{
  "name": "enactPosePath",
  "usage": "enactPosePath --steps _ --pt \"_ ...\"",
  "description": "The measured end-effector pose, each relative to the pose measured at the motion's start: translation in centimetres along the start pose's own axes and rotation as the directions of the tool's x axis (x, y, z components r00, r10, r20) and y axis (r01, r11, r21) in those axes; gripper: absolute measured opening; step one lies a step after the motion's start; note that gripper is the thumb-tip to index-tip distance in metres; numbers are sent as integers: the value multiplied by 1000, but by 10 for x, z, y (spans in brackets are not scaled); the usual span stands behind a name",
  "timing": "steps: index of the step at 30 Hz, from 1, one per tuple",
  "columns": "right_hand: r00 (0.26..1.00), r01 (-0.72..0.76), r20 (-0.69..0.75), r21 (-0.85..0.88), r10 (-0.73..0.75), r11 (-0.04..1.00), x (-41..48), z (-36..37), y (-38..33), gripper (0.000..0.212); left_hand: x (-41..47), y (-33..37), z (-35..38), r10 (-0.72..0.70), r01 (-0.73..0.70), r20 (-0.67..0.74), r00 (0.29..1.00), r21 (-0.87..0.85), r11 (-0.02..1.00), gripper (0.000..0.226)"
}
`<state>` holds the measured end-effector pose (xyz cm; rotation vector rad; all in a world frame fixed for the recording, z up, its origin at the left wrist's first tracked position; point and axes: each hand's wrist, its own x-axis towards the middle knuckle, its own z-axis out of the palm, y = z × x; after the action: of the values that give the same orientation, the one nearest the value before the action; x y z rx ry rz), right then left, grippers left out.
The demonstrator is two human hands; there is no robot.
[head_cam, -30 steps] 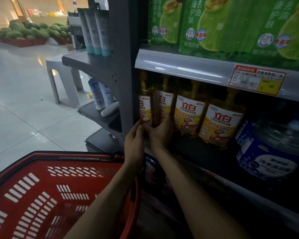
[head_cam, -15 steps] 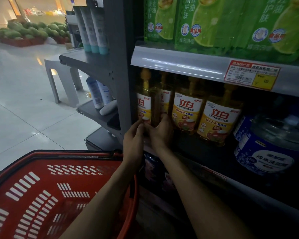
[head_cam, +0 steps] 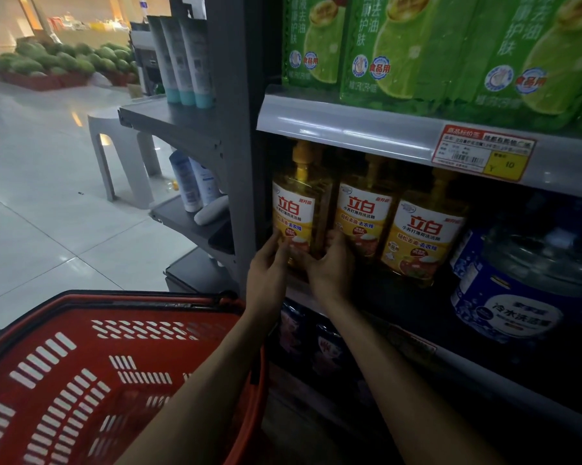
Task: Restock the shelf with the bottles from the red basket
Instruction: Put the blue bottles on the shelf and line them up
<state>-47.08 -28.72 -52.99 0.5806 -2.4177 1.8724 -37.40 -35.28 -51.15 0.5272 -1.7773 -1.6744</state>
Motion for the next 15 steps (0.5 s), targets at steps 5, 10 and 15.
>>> enactPosePath --steps 5,10,15 --pt "1000 14 -18 -38 -14 999 -5 -2 -7 65 0 -2 2 -17 16 25 1000 28 999 42" --pt "1000 6 -12 -117 -8 993 -7 -4 -16 54 -4 8 8 -19 19 9 1000 10 1000 29" --pt "1000 -12 -11 -145 10 989 -7 -1 -17 52 -3 8 11 -41 41 -3 999 -19 999 30"
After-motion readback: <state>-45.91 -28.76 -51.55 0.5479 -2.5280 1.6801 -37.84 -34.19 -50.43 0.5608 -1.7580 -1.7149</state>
